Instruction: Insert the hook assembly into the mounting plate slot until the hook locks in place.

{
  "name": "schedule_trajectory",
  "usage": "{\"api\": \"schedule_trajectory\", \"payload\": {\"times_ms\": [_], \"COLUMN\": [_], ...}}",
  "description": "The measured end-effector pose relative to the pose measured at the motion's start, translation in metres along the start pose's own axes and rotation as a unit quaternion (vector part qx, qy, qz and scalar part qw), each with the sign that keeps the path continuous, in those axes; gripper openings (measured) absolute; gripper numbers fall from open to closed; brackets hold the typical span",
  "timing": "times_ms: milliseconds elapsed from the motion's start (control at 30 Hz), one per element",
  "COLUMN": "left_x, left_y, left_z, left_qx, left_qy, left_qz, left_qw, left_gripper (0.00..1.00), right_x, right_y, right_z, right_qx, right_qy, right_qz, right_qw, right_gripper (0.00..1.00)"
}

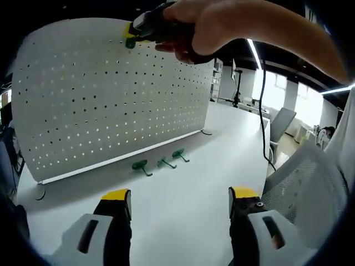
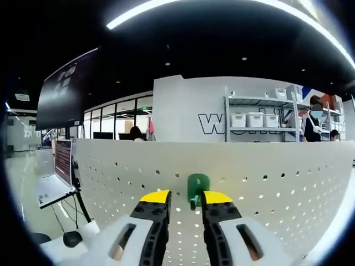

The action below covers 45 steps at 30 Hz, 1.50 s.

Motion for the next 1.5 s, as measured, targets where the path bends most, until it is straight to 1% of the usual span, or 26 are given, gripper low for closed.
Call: {"api": "schedule_trajectory", "payload": {"times_ms": [33,67,100,167,200,267,333,500,633,700,733,767,800,933,1133,1300,1367,1433,1500], "left_x": [0.0,0.0,0.0,0.0,0.0,-0.001,-0.001,-0.001,0.0,0.0,0.0,0.001,0.001,0.0,0.0,0.0,0.0,0.0,0.0], "left_y": [0.0,0.0,0.0,-0.001,-0.001,-0.001,-0.002,-0.002,-0.001,-0.001,-0.001,-0.001,-0.001,0.0,-0.001,-0.002,-0.002,-0.002,-0.002], "left_z": [0.0,0.0,0.0,0.0,0.001,0.001,0.001,0.001,0.001,0.001,0.001,0.001,0.001,0.001,0.001,0.001,0.001,0.001,0.001], "left_qx": [0.0,0.0,0.001,0.002,0.003,0.006,0.007,0.006,0.005,0.003,0.003,0.003,0.003,0.002,0.003,0.004,0.005,0.005,0.004], "left_qy": [0.0,0.001,0.001,0.0,0.0,0.0,0.0,0.0,0.001,0.003,0.003,0.004,0.005,0.005,0.005,0.006,0.006,0.006,0.005], "left_qz": [0.0,0.001,0.001,0.003,0.005,0.008,0.009,0.007,0.006,0.007,0.006,0.006,0.006,0.008,0.009,0.011,0.01,0.01,0.01], "left_qw": [1.0,1.0,1.0,1.0,1.0,0.9999,0.9999,1.0,1.0,1.0,1.0,1.0,1.0,1.0,0.9999,0.9999,0.9999,0.9999,0.9999], "left_gripper": [0.74,0.74,0.74,0.73,0.73,0.73,0.73,0.73,0.73,0.73,0.73,0.73,0.73,0.73,0.73,0.73,0.73,0.73,0.73], "right_x": [-0.001,0.001,0.0,-0.002,-0.003,-0.008,-0.009,-0.015,-0.015,-0.015,-0.014,-0.014,-0.015,-0.017,-0.02,-0.022,-0.024,-0.027,-0.027], "right_y": [-0.001,-0.001,-0.001,0.0,-0.001,-0.001,-0.002,0.0,0.0,-0.002,-0.003,-0.003,-0.008,-0.019,-0.033,-0.043,-0.047,-0.053,-0.059], "right_z": [-0.001,-0.002,-0.003,-0.007,-0.007,-0.01,-0.011,-0.014,-0.016,-0.021,-0.024,-0.026,-0.031,-0.042,-0.058,-0.072,-0.079,-0.085,-0.091], "right_qx": [-0.003,-0.006,-0.009,-0.011,-0.018,-0.02,-0.027,-0.03,-0.029,-0.031,-0.033,-0.035,-0.032,-0.021,-0.013,-0.001,-0.006,0.002,0.006], "right_qy": [0.002,0.02,0.02,0.031,0.049,0.052,0.073,0.08,0.099,0.11,0.125,0.132,0.144,0.161,0.17,0.177,0.183,0.183,0.188], "right_qz": [0.004,0.0,0.001,-0.016,-0.006,-0.009,0.001,-0.001,-0.007,-0.006,-0.016,-0.02,-0.019,-0.02,-0.015,-0.021,-0.001,-0.007,-0.001], "right_qw": [1.0,0.9998,0.9998,0.9993,0.9986,0.9984,0.997,0.9963,0.9946,0.9934,0.9914,0.9904,0.9889,0.9865,0.9852,0.984,0.9831,0.9831,0.9821], "right_gripper": [0.25,0.3,0.32,0.33,0.34,0.37,0.4,0.41,0.42,0.42,0.43,0.44,0.44,0.48,0.5,0.5,0.51,0.52,0.52]}}
Point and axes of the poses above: the point that each gripper's makers call its tool centre point, and the gripper's own axes: z roughly forward along the fingers, x roughly to its left, y roughly out of its top, the point moved 8 cm from there along -z, roughly backward along the fingers, and after that the axes turned 12 degrees about y, right-handed, at the moved point
